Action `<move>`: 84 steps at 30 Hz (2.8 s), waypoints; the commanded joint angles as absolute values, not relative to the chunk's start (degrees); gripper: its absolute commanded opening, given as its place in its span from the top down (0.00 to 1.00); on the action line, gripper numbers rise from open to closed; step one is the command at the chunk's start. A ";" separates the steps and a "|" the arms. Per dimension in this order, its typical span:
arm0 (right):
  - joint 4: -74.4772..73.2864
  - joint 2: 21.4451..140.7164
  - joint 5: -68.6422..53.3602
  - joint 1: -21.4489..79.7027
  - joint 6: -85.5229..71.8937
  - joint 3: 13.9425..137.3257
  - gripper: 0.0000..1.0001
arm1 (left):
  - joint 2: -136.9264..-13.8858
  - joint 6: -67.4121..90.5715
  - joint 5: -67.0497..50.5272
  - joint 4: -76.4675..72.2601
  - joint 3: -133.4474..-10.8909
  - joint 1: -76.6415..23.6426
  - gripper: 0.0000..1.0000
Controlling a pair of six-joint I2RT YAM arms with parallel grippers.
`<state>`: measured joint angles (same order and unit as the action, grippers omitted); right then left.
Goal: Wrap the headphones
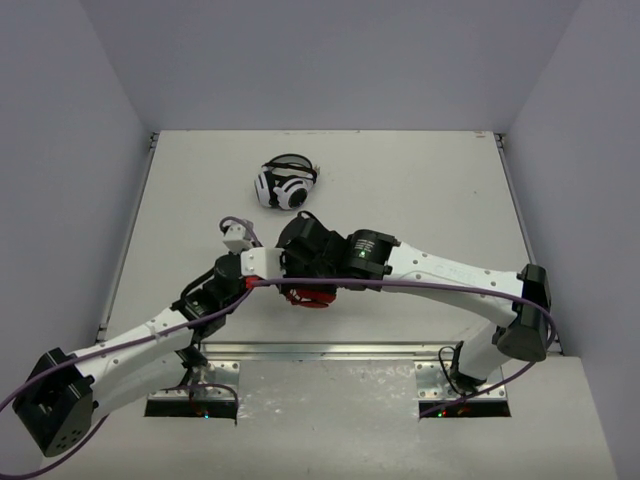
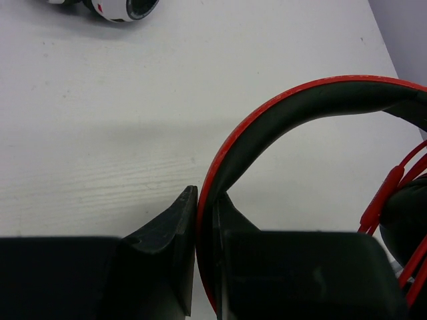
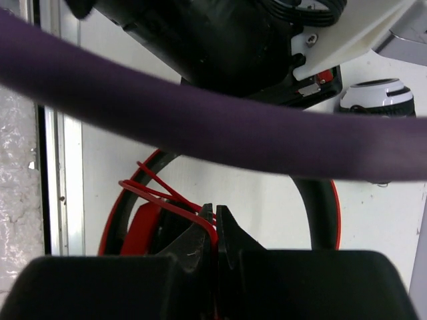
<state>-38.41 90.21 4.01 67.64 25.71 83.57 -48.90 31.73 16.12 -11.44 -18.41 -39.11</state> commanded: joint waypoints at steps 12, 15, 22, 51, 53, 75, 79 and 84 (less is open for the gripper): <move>-39.38 88.69 5.28 64.43 27.42 83.24 0.94 | -49.48 25.40 7.91 -7.39 -22.67 -39.90 1.00; -37.10 87.19 3.34 63.72 26.28 79.38 0.98 | -50.80 27.24 6.95 -4.66 -24.16 -39.90 1.00; -33.57 85.17 2.47 60.83 24.79 73.74 0.87 | -49.14 28.74 5.10 -0.10 -25.40 -39.90 1.00; -29.10 83.58 -3.25 56.25 21.71 66.71 0.79 | -50.36 29.45 15.64 25.48 -44.12 -39.90 1.00; -28.57 83.32 -3.78 56.16 21.45 66.36 0.78 | -51.06 28.75 16.61 25.93 -44.82 -39.90 1.00; -29.18 84.81 -7.82 52.56 20.48 67.76 0.73 | -58.71 24.70 18.46 31.02 -50.45 -39.90 1.00; -27.78 84.38 -8.35 51.95 19.87 66.97 0.72 | -60.29 23.21 18.45 32.42 -51.76 -39.81 1.00; -27.42 84.20 -11.60 50.45 18.72 66.80 0.70 | -61.08 22.50 18.81 32.87 -52.38 -39.81 1.00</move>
<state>-25.96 84.51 -8.49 51.11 20.47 66.26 -61.95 21.87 17.54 36.69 -48.86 -39.86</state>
